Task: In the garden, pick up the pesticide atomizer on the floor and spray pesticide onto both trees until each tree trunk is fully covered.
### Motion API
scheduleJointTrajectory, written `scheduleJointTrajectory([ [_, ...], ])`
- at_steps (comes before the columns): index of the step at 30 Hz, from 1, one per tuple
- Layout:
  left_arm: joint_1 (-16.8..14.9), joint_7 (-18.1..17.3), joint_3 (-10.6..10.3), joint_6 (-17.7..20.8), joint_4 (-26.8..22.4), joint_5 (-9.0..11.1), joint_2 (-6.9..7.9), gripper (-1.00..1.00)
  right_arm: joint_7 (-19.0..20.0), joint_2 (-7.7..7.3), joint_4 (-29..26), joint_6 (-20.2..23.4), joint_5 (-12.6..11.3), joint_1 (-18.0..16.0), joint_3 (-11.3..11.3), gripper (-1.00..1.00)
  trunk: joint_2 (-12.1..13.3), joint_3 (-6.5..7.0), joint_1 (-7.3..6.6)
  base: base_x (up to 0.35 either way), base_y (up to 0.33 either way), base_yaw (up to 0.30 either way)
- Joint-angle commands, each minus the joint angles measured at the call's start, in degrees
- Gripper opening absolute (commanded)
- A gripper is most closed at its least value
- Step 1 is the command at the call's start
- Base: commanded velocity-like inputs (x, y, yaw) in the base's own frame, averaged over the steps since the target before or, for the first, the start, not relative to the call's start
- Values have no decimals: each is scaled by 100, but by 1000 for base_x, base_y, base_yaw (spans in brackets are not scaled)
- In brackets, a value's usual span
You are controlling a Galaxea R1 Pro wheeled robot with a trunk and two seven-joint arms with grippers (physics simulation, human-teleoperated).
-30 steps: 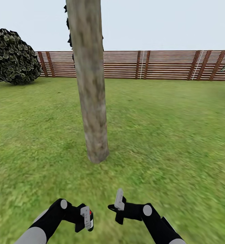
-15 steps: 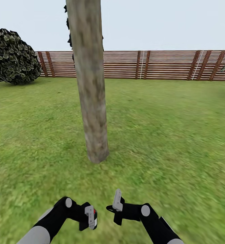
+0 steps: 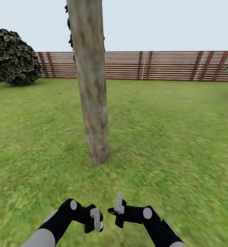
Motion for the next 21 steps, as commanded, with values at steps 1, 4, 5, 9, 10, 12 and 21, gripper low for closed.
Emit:
scheduleJointTrajectory([
  [1,-5,-6,5,-59,-8,-46,-8,-100,2,2,-9,-31,51,-2,-7,-100,-2,-5,-1,0,0,0],
  [4,-5,-10,6,-64,-26,-34,-33,-100,2,2,-13,-31,51,-2,-7,-100,-2,-5,-1,0,0,0],
  [5,-3,-18,7,-65,-53,-31,-45,-100,2,2,-14,-31,51,-2,-7,-100,-2,-5,-1,0,0,0],
  [9,0,-248,13,-60,-202,-21,-73,-100,2,1,-21,-31,51,0,-7,-100,-2,-5,-1,0,0,0],
  [10,1,-258,13,-60,-206,-20,-73,-100,2,1,-21,-31,51,0,-7,-100,-2,-5,-1,0,0,0],
  [12,1,-281,13,-60,-218,-19,-74,-100,2,1,-22,-31,51,0,-7,-100,-2,-5,-1,0,0,0],
  [21,0,-304,14,-59,-279,-15,-145,-100,2,0,-31,-31,44,-1,-7,-100,-2,-5,-1,0,0,0],
])
